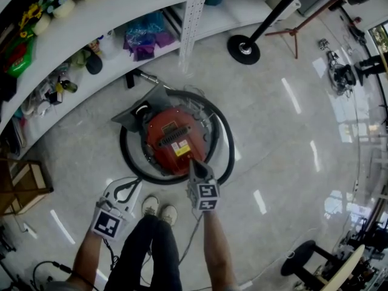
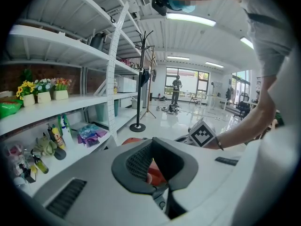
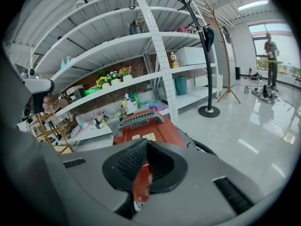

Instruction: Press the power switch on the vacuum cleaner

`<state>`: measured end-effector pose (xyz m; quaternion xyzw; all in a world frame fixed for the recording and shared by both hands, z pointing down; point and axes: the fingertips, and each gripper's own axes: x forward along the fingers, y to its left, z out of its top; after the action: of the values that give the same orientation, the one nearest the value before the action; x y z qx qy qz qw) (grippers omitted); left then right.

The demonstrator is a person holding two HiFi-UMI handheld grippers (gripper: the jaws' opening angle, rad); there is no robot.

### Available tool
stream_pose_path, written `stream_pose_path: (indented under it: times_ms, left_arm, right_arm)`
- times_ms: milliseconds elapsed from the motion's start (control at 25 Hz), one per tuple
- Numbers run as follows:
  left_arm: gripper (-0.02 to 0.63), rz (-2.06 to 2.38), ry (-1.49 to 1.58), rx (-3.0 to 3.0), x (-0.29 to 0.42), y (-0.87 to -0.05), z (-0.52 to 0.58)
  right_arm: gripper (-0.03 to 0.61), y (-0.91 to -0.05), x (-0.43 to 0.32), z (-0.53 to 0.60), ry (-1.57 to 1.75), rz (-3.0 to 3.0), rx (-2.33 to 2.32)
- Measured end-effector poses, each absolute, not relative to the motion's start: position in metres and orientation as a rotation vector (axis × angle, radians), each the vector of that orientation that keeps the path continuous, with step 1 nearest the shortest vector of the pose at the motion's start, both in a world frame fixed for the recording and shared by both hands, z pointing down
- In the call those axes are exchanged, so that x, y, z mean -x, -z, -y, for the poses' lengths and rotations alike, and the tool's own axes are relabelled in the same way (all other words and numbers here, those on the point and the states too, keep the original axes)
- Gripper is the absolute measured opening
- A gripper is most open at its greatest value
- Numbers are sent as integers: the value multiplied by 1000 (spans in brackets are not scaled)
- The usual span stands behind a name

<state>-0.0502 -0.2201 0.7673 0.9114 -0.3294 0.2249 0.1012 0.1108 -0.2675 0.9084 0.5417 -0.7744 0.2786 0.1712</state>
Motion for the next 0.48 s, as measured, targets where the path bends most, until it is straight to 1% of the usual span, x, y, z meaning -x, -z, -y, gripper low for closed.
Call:
stream_pose_path:
  times_ms: [480]
  left_arm:
    - [8,967,-673,-2686,51,-772,227]
  right_arm:
    - [12,-934,-114,275,-810,2172,-1549]
